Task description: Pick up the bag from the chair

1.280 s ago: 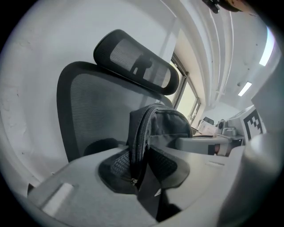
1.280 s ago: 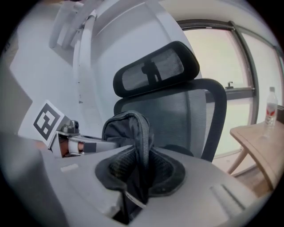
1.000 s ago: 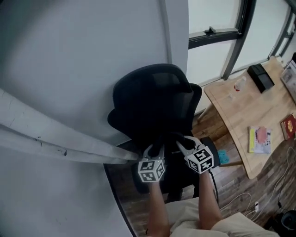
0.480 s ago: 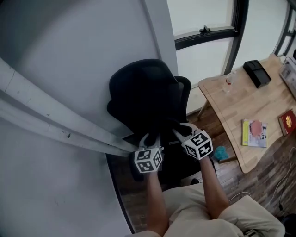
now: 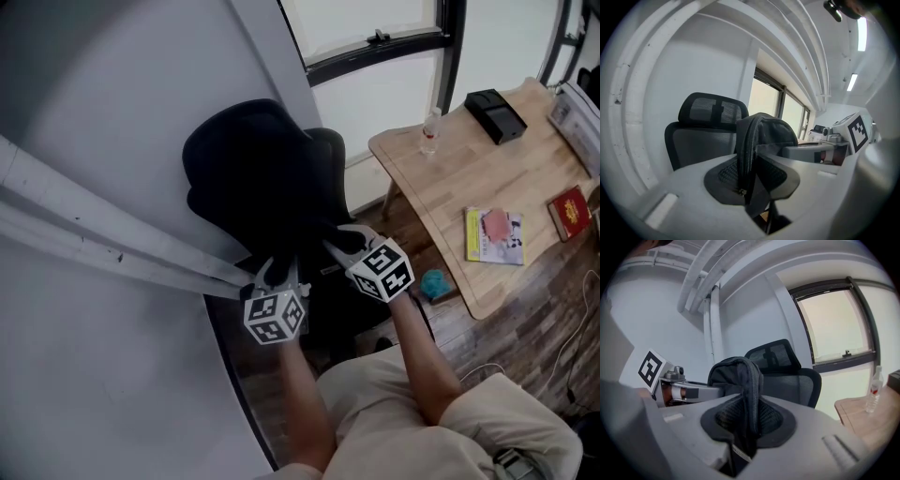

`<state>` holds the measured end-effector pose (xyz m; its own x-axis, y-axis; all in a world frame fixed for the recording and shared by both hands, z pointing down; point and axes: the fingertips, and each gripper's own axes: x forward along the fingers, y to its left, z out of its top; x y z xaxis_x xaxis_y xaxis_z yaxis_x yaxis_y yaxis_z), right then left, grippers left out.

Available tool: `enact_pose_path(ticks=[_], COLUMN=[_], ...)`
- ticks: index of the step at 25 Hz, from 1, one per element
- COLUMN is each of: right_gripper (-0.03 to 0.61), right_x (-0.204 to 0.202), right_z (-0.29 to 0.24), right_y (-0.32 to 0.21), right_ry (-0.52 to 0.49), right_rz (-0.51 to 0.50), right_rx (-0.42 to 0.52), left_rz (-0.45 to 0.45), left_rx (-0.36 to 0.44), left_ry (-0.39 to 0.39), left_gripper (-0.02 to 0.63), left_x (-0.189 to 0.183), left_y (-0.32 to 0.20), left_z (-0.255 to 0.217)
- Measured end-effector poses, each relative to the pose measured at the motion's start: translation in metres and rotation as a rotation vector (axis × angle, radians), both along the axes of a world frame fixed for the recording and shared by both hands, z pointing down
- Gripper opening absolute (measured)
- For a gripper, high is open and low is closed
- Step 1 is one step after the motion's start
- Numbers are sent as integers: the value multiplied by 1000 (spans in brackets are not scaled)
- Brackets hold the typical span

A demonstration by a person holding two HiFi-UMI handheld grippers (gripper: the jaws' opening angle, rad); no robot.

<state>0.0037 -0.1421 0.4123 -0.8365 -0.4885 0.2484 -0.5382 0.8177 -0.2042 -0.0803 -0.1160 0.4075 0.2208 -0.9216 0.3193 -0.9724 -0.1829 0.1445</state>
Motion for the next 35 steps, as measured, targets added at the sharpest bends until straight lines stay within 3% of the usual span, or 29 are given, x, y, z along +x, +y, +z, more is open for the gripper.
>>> enact_pose_path(ticks=[14,35], right_gripper=[78,81], right_x=[30,5], right_z=[-8,29], right_y=[57,103], right_ry=[6,19], right_rz=[-59,-100], right_rx=[54,35], left_rz=[-15,-98], left_rx=[19,0], left_ry=[-33,-26], left_gripper=[83,83], left_x=[33,11], left_y=[63,120], left_z=[-7,29])
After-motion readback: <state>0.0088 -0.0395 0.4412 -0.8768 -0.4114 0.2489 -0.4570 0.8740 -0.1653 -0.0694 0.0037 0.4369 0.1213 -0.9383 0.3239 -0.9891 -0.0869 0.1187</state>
